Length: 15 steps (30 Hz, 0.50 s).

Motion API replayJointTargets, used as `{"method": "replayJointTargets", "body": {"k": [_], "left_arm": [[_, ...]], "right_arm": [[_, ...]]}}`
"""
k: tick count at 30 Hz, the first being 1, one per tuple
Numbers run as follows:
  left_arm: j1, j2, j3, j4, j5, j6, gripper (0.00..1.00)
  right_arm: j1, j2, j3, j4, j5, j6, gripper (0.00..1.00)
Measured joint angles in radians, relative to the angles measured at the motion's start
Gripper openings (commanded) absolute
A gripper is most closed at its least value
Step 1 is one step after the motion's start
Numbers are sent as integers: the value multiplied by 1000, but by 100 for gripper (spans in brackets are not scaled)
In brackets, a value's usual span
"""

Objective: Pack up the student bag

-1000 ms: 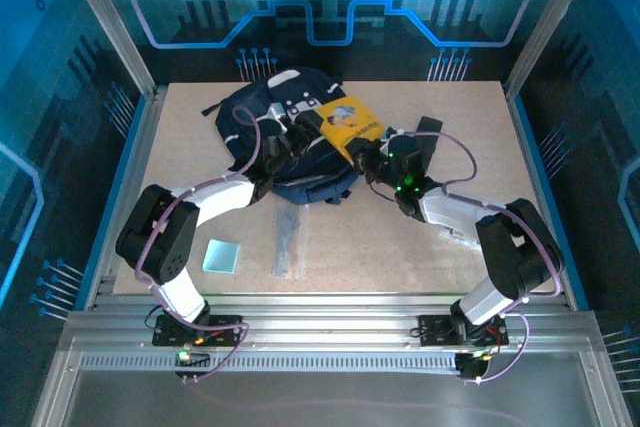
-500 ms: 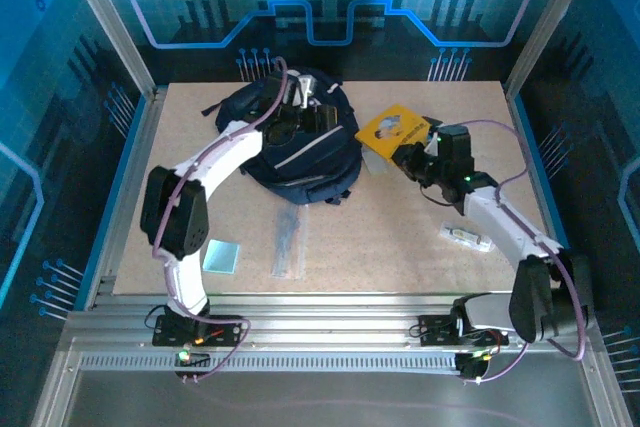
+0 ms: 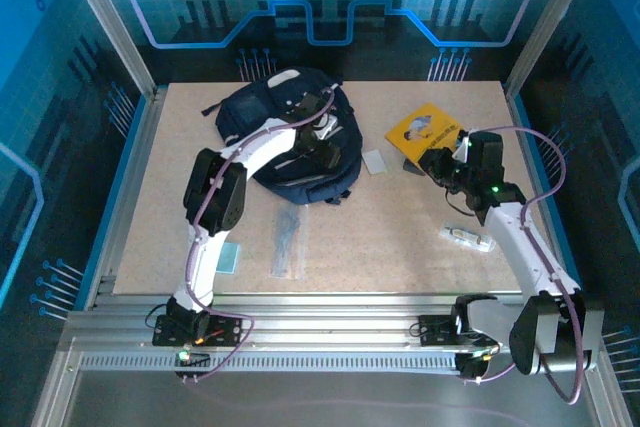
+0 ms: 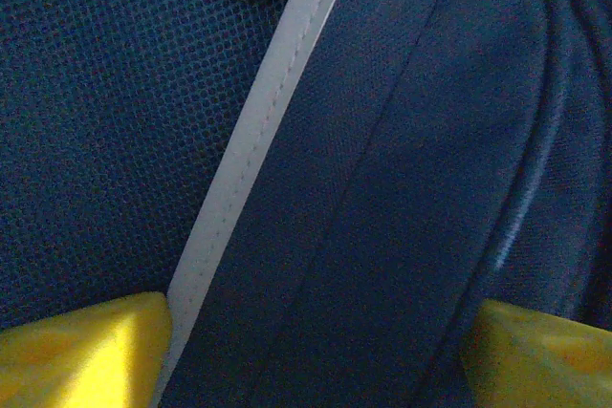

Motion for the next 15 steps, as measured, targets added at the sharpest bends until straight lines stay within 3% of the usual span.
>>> {"method": "replayJointTargets", "body": {"k": [2, 7, 15], "left_arm": [[-6, 31, 31, -21, -29, 13, 65], [-29, 64, 82, -59, -68, 40, 1], [-23, 49, 101, -85, -14, 43, 0]], "right_arm": [[0, 0, -3, -7, -3, 0, 0], [-5, -1, -3, -8, -7, 0, 0], [-15, -18, -3, -8, -6, 0, 0]]}}
